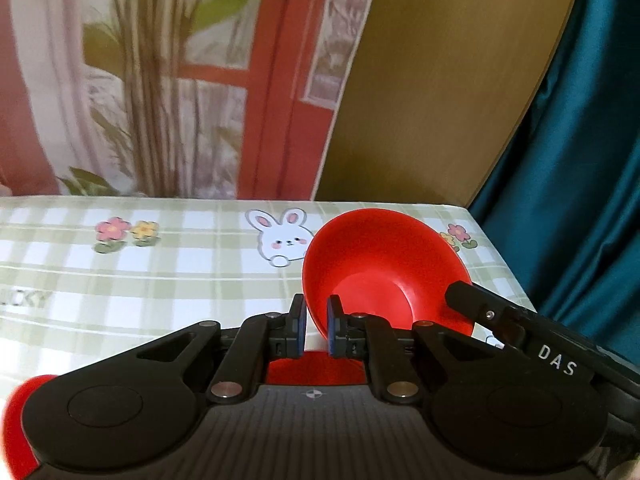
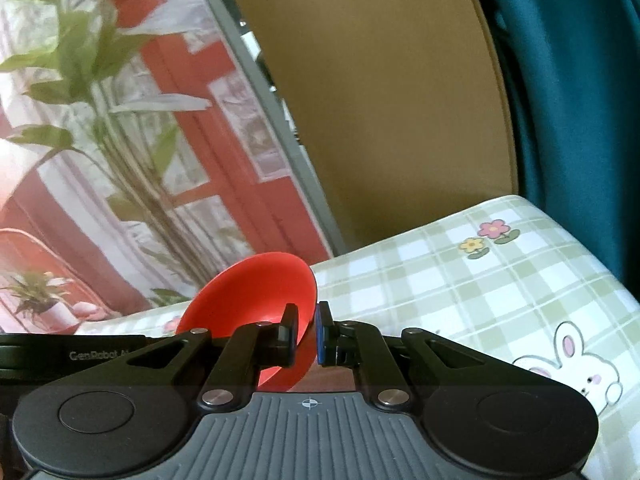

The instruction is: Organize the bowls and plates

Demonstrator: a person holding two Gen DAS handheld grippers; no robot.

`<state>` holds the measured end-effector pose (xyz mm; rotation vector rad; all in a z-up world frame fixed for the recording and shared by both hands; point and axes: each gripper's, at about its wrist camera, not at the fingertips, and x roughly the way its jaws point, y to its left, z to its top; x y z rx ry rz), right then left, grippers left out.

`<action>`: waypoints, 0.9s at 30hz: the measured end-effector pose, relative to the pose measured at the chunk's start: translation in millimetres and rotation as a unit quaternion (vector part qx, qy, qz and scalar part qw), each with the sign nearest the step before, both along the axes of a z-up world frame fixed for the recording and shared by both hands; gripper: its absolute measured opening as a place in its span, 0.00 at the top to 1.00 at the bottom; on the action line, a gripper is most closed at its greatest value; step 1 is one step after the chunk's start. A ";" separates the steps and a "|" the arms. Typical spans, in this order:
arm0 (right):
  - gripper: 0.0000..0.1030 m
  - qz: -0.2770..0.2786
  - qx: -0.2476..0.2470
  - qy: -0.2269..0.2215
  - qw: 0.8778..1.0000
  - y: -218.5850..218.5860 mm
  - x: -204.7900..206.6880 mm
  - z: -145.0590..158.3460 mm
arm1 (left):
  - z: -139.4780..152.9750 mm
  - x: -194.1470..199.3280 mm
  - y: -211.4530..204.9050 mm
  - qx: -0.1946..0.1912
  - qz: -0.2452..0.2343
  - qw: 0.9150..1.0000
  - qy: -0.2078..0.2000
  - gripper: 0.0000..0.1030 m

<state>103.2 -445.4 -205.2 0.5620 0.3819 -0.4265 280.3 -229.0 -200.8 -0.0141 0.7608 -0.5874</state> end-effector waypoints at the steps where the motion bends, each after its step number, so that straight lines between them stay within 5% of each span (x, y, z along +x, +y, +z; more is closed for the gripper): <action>1: 0.92 0.001 0.000 0.002 1.000 6.4 0.6 2.7 | 3.6 -5.1 7.6 0.000 0.001 1.000 -0.006 0.89; 27: 0.92 0.056 -0.057 0.016 0.997 144.4 21.2 66.0 | 45.4 -66.3 124.3 -0.026 0.031 0.998 -0.052 0.88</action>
